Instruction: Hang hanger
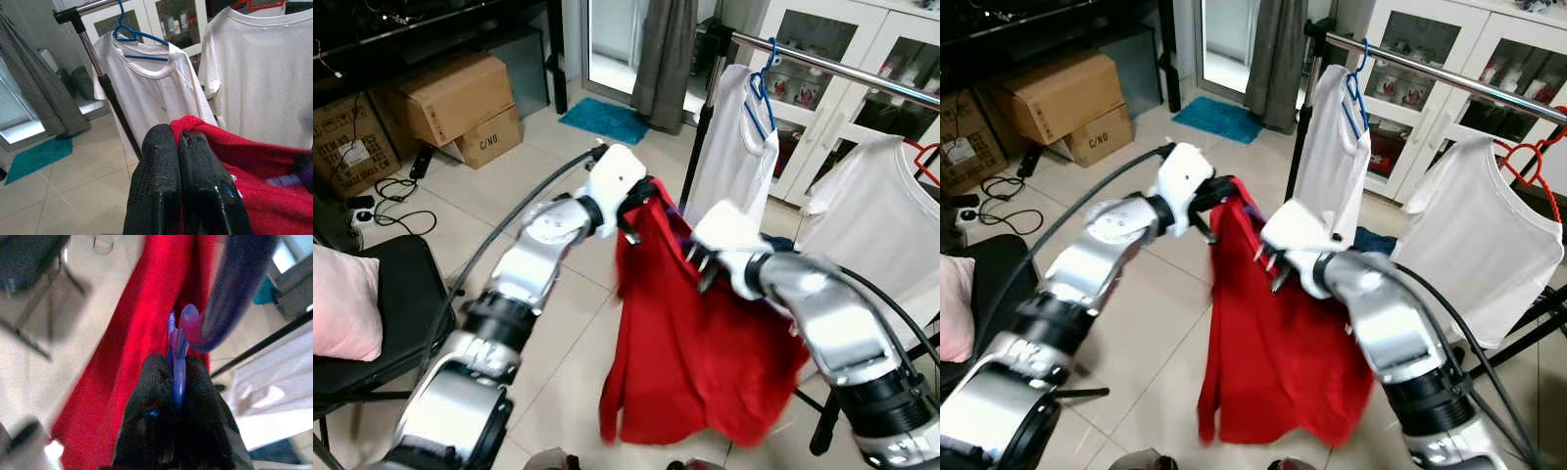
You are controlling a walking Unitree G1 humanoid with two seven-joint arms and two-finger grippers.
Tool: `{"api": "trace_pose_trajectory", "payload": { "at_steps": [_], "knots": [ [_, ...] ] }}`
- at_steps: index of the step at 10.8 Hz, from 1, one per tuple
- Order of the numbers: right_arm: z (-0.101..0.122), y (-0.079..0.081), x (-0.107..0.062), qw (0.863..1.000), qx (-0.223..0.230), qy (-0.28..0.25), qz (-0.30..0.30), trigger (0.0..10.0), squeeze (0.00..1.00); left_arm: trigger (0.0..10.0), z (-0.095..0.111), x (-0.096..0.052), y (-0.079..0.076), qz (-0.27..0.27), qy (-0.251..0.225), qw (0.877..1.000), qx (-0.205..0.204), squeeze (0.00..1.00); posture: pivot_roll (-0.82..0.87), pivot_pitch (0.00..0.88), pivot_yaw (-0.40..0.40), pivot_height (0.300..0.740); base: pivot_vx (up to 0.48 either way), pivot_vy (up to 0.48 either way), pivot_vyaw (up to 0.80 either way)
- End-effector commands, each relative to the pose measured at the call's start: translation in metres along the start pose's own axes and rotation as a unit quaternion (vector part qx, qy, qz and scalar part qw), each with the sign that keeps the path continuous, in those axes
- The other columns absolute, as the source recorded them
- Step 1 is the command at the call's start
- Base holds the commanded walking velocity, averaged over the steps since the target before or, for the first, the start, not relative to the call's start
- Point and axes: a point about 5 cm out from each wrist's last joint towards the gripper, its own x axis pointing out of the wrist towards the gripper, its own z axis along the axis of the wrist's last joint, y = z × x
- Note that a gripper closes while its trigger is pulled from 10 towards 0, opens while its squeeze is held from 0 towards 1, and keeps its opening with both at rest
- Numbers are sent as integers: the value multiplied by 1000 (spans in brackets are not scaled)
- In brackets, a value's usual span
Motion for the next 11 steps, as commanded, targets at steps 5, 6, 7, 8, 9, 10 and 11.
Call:
{"api": "trace_pose_trajectory", "payload": {
  "at_steps": [5,6,7,8,9,10,11],
  "knots": [
    [37,14,10,997,-47,-56,38,0,0,0,8,5,-4,8,-1,1000,29,0,-85,0,-40,740,0,0,0],
    [36,20,15,994,-83,-44,48,0,0,0,11,6,-5,7,-4,999,33,0,-85,0,-40,740,0,0,0],
    [36,25,18,990,-122,-30,64,0,0,0,12,7,-5,3,-6,999,39,0,-82,0,-41,740,0,0,0],
    [38,29,27,988,-132,-25,74,0,0,0,13,8,-8,-2,-11,999,38,0,-82,0,-41,740,0,0,0],
    [33,38,40,995,-27,-36,93,0,0,0,16,10,-9,9,-25,999,20,0,-81,0,-42,740,0,0,0],
    [29,36,44,996,-16,-48,75,0,0,0,17,9,-6,20,-30,999,15,0,-73,0,-51,740,0,0,0],
    [15,26,37,998,17,-46,51,0,0,0,11,1,4,35,-15,999,24,0,-62,0,-60,740,0,0,0]
  ]
}}
